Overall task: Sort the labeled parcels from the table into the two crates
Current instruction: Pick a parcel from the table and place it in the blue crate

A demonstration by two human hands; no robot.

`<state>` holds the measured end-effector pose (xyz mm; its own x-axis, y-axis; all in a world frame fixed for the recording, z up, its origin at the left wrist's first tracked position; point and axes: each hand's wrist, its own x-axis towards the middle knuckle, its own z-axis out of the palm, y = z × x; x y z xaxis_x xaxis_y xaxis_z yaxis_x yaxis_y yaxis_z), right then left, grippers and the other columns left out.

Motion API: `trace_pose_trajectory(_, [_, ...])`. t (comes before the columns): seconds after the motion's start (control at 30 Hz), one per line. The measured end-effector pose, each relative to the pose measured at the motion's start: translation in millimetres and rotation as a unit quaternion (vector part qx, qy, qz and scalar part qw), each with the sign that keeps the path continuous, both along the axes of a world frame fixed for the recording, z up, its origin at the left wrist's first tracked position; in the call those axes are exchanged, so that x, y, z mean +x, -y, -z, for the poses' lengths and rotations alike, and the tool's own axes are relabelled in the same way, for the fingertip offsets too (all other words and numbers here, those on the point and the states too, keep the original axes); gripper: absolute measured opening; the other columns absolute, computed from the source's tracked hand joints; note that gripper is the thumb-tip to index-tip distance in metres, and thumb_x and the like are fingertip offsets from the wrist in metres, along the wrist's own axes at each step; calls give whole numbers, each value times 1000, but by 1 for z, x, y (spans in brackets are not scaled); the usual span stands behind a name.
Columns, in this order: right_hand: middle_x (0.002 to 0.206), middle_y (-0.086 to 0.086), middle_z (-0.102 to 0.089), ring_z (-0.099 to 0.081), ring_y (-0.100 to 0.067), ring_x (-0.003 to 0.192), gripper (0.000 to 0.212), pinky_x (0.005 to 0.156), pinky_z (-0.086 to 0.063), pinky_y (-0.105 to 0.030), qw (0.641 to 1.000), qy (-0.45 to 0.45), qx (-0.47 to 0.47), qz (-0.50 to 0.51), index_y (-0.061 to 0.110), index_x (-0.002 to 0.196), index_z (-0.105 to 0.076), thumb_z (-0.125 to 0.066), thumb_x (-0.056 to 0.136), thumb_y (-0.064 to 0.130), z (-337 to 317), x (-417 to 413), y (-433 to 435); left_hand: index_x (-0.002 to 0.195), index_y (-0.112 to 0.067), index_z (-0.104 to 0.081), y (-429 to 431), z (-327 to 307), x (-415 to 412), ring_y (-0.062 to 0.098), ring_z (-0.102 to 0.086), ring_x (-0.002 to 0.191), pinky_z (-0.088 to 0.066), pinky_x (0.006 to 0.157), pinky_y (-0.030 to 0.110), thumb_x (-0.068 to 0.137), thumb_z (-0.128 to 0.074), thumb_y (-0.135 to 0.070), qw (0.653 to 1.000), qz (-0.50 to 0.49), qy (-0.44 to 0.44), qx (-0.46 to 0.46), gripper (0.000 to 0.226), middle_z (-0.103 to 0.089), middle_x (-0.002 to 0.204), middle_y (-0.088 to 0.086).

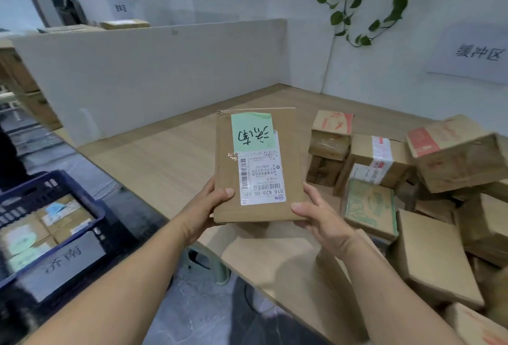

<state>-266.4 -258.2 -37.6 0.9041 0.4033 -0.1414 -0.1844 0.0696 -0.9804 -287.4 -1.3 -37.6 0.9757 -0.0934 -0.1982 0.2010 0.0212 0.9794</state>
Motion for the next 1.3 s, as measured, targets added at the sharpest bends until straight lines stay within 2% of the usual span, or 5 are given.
trace_pose_trajectory(0.2, [108,3,-73,-69,-10,89,90,76,-51,-25,999,26,-24,-28,33,133,-48,-74,48,39,-10,7,-69,130,-44,-45,-62,-8,-17,18,-59,113,-49,95,43,62,-65,-58,999,-41,27,24,73,-64,122,-7])
trace_pose_trajectory(0.33, [106,2,-74,-69,-15,97,85,96,-50,-37,996,26,-43,-68,37,133,-48,-72,51,39,-10,7,-131,128,-42,-42,-122,-18,-36,10,-61,107,-49,88,22,59,-67,-54,992,-93,43,71,74,-62,120,-11])
trace_pose_trajectory(0.53, [107,-1,-74,-69,-15,101,91,95,-47,-33,984,55,-79,-152,34,135,-41,-76,52,44,-15,15,-247,125,-48,-40,-228,-16,-67,11,-57,112,-41,104,33,58,-60,-57,979,-183,14,93,71,-59,115,-21])
trace_pose_trajectory(1.03, [119,-6,-69,-67,-23,107,99,88,-53,-34,965,58,-54,-251,36,143,-38,-79,53,36,14,3,-504,128,-47,-38,-451,6,-137,5,-61,103,-48,82,21,89,-59,-39,958,-272,-28,88,45,-59,120,-19])
trace_pose_trajectory(1.3, [117,-4,-70,-65,-22,110,98,103,-47,-48,946,47,-104,-305,36,145,-37,-77,56,42,46,29,-569,150,-43,-15,-514,45,-165,6,-32,137,-29,114,40,76,-63,-59,931,-335,-61,135,90,-30,152,-12])
